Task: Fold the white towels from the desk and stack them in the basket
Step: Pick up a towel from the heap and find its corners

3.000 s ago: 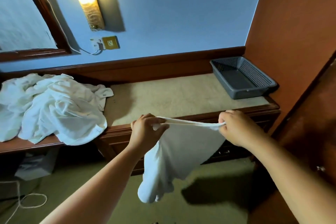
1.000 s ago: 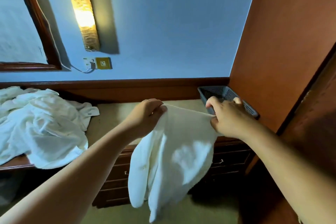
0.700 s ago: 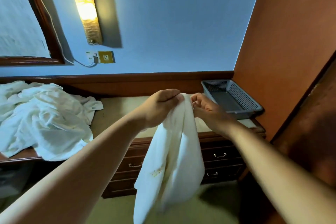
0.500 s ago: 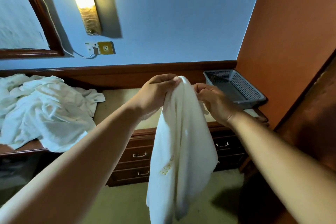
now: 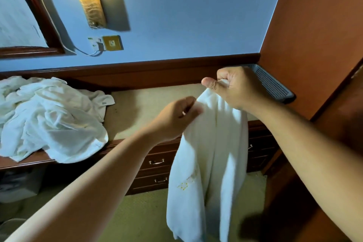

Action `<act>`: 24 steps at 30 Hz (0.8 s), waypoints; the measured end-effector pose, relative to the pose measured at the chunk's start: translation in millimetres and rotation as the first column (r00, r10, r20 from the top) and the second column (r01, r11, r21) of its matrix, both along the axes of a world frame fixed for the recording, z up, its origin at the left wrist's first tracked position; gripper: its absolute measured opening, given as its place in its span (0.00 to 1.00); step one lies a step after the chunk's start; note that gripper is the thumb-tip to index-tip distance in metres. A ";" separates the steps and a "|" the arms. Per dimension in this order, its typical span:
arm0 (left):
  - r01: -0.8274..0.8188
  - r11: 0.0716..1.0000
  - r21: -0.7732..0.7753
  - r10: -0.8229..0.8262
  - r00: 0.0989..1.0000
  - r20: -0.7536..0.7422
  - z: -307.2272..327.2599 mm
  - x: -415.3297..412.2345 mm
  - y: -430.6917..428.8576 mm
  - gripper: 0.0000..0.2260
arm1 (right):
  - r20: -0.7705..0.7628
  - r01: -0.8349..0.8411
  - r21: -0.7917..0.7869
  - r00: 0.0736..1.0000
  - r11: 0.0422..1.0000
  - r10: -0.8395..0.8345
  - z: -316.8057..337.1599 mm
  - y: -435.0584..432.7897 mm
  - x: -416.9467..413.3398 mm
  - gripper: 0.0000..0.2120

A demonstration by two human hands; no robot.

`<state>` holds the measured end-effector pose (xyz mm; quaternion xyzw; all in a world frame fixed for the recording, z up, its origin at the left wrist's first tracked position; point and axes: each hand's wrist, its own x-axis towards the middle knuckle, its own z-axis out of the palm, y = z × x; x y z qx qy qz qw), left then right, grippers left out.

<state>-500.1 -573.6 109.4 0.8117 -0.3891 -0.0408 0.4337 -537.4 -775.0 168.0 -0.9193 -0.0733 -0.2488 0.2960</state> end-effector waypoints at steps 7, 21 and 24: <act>-0.062 0.994 -0.089 0.060 0.998 -0.021 -40.1 31.8 26.7 0.11 | -0.336 -0.141 -0.064 0.935 0.988 0.112 6.8 26.3 22.0 0.26; -0.306 0.943 -0.133 0.220 0.869 -0.443 -47.7 91.5 60.0 0.06 | 0.063 0.256 -0.147 0.966 0.955 -0.249 -79.9 74.2 75.1 0.11; -0.412 0.871 -0.267 0.247 0.838 -0.487 -45.1 99.3 70.2 0.24 | -0.113 0.301 0.092 0.950 0.949 -0.290 -111.4 111.1 52.5 0.13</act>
